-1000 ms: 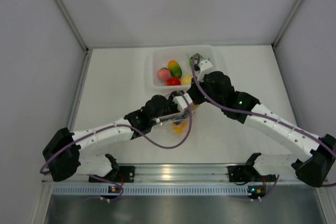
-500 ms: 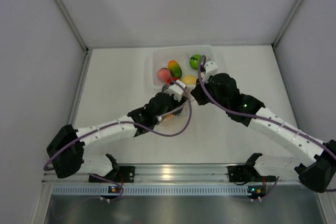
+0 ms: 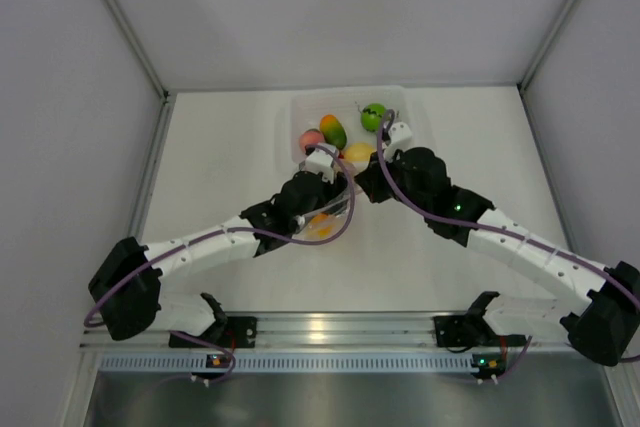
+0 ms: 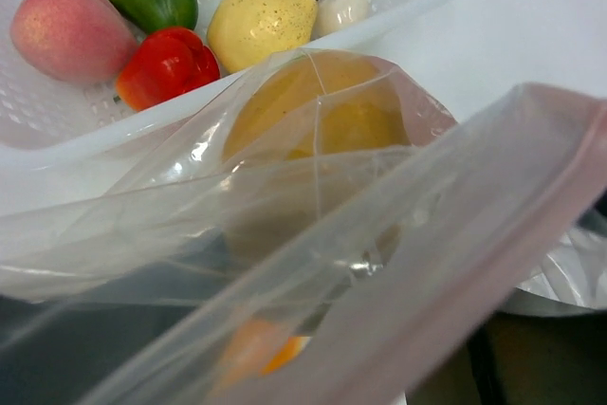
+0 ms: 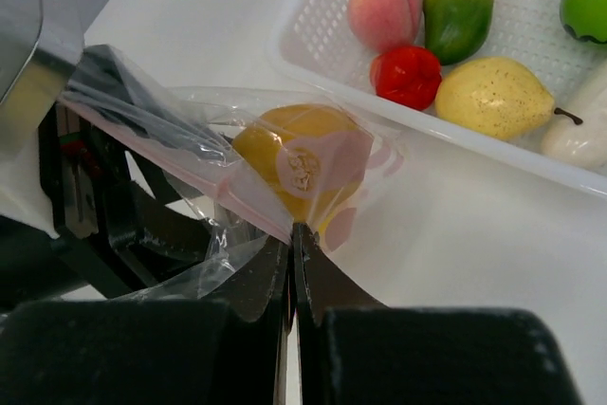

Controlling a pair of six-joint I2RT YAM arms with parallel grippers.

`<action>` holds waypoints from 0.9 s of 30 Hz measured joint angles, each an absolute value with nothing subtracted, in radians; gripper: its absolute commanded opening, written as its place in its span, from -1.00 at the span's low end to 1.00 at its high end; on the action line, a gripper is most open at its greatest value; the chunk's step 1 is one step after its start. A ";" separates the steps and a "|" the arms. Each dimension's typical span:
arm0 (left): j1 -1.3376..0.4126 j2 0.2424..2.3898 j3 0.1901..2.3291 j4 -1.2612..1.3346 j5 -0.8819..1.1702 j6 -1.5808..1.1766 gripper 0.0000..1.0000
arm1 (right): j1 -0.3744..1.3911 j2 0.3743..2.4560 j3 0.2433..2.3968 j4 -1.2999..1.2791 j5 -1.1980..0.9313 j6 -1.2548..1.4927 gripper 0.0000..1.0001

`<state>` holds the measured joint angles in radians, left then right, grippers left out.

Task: Open the zip-top bag and remove the fake food
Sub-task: Pick up the fake fruit from the zipper food storage bag.

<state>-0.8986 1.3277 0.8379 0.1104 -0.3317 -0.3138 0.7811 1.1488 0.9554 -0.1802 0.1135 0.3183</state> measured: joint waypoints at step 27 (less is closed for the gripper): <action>-0.875 1.404 0.850 0.344 -0.391 -0.550 -1.00 | 0.706 0.877 0.890 -0.204 -0.107 0.558 0.15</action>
<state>-0.8745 1.4036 0.8501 0.3443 -0.3908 -0.5495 0.7063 0.8768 0.8902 -0.2043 -0.1066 0.5583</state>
